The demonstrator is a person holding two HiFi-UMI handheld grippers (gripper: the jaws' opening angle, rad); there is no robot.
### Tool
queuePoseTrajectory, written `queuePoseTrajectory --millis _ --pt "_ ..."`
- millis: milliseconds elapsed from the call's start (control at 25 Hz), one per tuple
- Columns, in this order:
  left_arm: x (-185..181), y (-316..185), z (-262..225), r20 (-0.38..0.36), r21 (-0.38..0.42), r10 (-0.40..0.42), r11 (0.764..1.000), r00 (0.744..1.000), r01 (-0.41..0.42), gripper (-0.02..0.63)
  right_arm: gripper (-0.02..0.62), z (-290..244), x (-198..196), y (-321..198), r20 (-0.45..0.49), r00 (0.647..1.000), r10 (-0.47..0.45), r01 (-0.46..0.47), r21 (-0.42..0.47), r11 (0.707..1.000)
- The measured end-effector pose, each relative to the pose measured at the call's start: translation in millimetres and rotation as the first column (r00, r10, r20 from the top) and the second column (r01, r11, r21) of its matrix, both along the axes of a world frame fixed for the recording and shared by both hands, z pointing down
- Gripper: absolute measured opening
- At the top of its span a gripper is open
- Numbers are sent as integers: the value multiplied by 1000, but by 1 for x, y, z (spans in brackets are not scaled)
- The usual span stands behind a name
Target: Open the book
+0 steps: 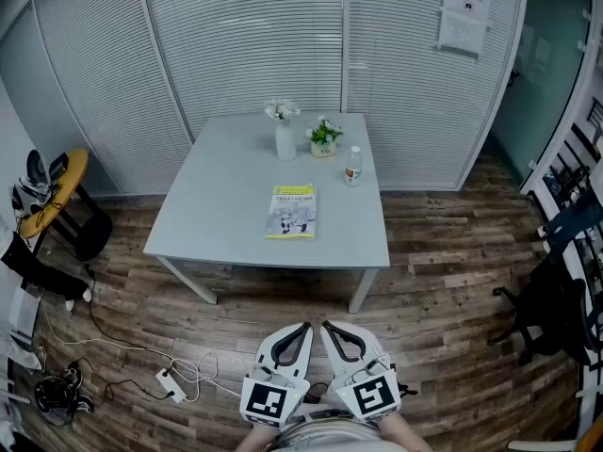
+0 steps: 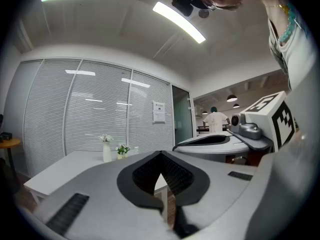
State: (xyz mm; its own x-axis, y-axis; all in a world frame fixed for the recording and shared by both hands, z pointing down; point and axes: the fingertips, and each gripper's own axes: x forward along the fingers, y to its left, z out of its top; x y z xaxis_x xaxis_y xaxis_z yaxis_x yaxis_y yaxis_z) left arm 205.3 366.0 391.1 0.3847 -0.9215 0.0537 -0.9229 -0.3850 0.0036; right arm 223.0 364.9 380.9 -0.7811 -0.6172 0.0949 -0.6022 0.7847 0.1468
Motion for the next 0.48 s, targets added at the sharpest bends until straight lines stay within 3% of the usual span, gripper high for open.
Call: queuePoseTrajectory --millis 320,480 --pt "20 0 3 -14 -26 -15 1000 1000 15 -3 3 7 22 -7 71 997 -24 29 -68 997" --pt "27 3 8 -12 -29 -36 999 999 36 -3 3 15 28 -10 56 997 -44 49 -78 996"
